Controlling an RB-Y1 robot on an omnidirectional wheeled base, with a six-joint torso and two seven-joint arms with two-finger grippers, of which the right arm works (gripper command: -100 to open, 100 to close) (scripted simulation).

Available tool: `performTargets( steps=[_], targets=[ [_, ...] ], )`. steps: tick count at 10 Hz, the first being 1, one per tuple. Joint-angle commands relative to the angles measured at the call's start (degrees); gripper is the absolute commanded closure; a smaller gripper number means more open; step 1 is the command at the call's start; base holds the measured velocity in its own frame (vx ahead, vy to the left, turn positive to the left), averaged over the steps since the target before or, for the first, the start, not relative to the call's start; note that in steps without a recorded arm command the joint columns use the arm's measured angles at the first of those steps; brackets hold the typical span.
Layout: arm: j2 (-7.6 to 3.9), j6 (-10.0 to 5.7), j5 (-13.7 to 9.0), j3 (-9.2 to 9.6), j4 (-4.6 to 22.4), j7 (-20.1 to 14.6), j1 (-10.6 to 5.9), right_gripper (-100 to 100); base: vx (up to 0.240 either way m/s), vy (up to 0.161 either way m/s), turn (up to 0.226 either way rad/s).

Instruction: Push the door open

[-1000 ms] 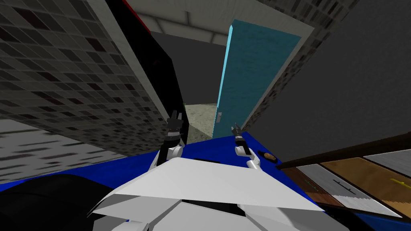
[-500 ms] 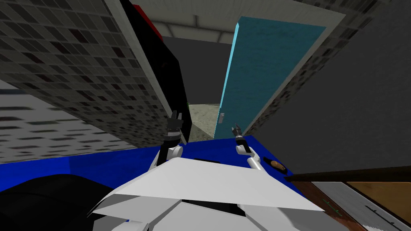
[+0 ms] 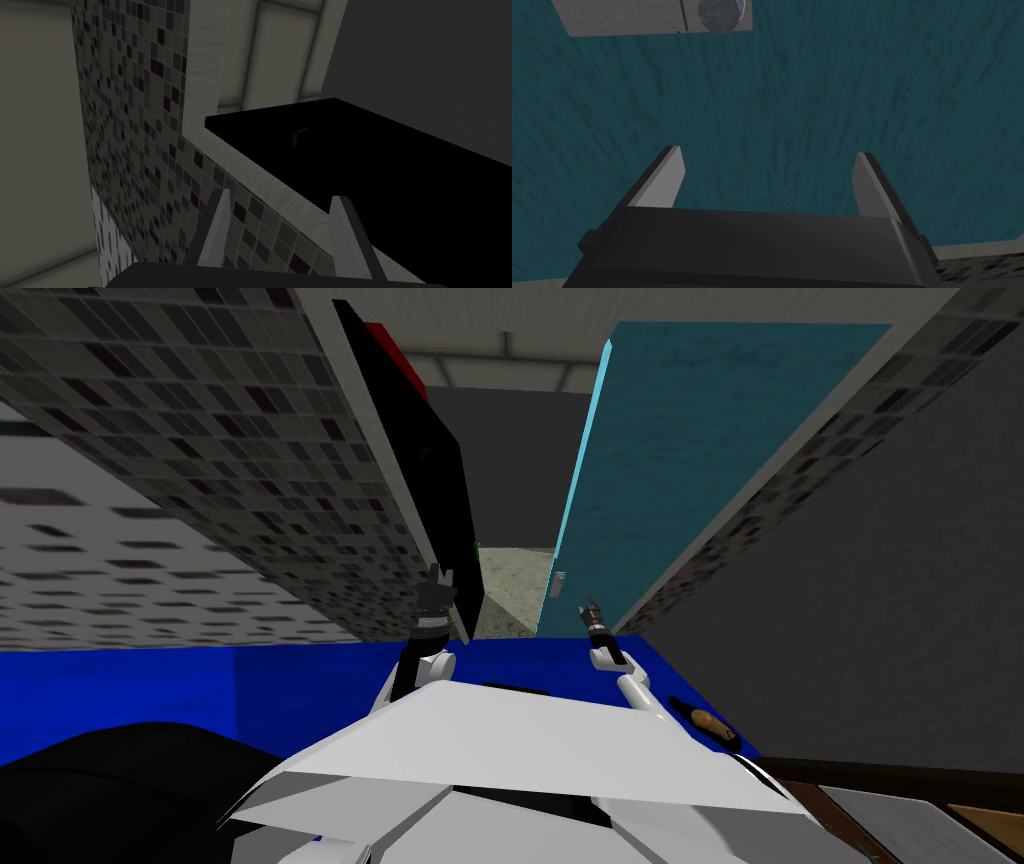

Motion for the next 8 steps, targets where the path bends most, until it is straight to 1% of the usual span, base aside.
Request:
performTargets(
  steps=[1, 4, 5, 6, 7, 8],
  targets=[
    [-0.48, -0.14, -0.19, 0.16, 2.06, -0.28, -0.81, -100, -0.007, -0.033, 0.118],
    [-1.72, 0.04, -0.68, 0.50, 6.57, -1.00, -3.21, -100, -0.010, -0.055, 0.197],
    [-1.72, 0.04, -0.68, 0.50, 6.57, -1.00, -3.21, -100, -0.011, -0.041, 0.061],
    [-2.09, 0.09, -0.83, 0.60, 7.92, -1.22, -3.93, -100, -0.014, -0.033, 0.106],
    [-2.74, 0.19, -1.09, 0.78, 10.32, -1.61, -5.20, -100, -0.018, -0.052, 0.295],
    [-3.06, 0.23, -1.22, 0.88, 11.52, -1.80, -5.83, -100, -0.022, -0.063, 0.243]
  ],
)
